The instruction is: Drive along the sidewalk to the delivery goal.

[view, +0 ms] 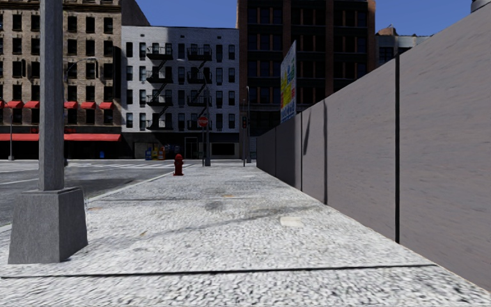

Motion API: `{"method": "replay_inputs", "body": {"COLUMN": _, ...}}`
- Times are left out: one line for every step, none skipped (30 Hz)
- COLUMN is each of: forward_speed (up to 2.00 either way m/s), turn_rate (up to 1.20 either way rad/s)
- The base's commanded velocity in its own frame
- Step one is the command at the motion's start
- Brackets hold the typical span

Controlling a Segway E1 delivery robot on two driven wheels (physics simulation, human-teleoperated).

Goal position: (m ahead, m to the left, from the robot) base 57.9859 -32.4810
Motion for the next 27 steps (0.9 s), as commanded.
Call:
{"method": "replay_inputs", "body": {"forward_speed": 2.0, "turn_rate": 0.0}}
{"method": "replay_inputs", "body": {"forward_speed": 2.0, "turn_rate": 0.0}}
{"method": "replay_inputs", "body": {"forward_speed": 2.0, "turn_rate": 0.0}}
{"method": "replay_inputs", "body": {"forward_speed": 2.0, "turn_rate": 0.0}}
{"method": "replay_inputs", "body": {"forward_speed": 2.0, "turn_rate": 0.0}}
{"method": "replay_inputs", "body": {"forward_speed": 2.0, "turn_rate": 0.0}}
{"method": "replay_inputs", "body": {"forward_speed": 2.0, "turn_rate": 0.0}}
{"method": "replay_inputs", "body": {"forward_speed": 2.0, "turn_rate": 0.0}}
{"method": "replay_inputs", "body": {"forward_speed": 2.0, "turn_rate": 0.0}}
{"method": "replay_inputs", "body": {"forward_speed": 2.0, "turn_rate": 0.0}}
{"method": "replay_inputs", "body": {"forward_speed": 2.0, "turn_rate": 0.0}}
{"method": "replay_inputs", "body": {"forward_speed": 2.0, "turn_rate": 0.0}}
{"method": "replay_inputs", "body": {"forward_speed": 2.0, "turn_rate": 0.0}}
{"method": "replay_inputs", "body": {"forward_speed": 2.0, "turn_rate": 0.0}}
{"method": "replay_inputs", "body": {"forward_speed": 2.0, "turn_rate": 0.0}}
{"method": "replay_inputs", "body": {"forward_speed": 2.0, "turn_rate": 0.0}}
{"method": "replay_inputs", "body": {"forward_speed": 2.0, "turn_rate": 0.0}}
{"method": "replay_inputs", "body": {"forward_speed": 2.0, "turn_rate": 0.0}}
{"method": "replay_inputs", "body": {"forward_speed": 2.0, "turn_rate": 0.0}}
{"method": "replay_inputs", "body": {"forward_speed": 2.0, "turn_rate": 0.0}}
{"method": "replay_inputs", "body": {"forward_speed": 2.0, "turn_rate": 0.05}}
{"method": "replay_inputs", "body": {"forward_speed": 2.0, "turn_rate": 0.15}}
{"method": "replay_inputs", "body": {"forward_speed": 2.0, "turn_rate": 0.17}}
{"method": "replay_inputs", "body": {"forward_speed": 2.0, "turn_rate": 0.18}}
{"method": "replay_inputs", "body": {"forward_speed": 2.0, "turn_rate": 0.18}}
{"method": "replay_inputs", "body": {"forward_speed": 2.0, "turn_rate": 0.18}}
{"method": "replay_inputs", "body": {"forward_speed": 2.0, "turn_rate": 0.18}}
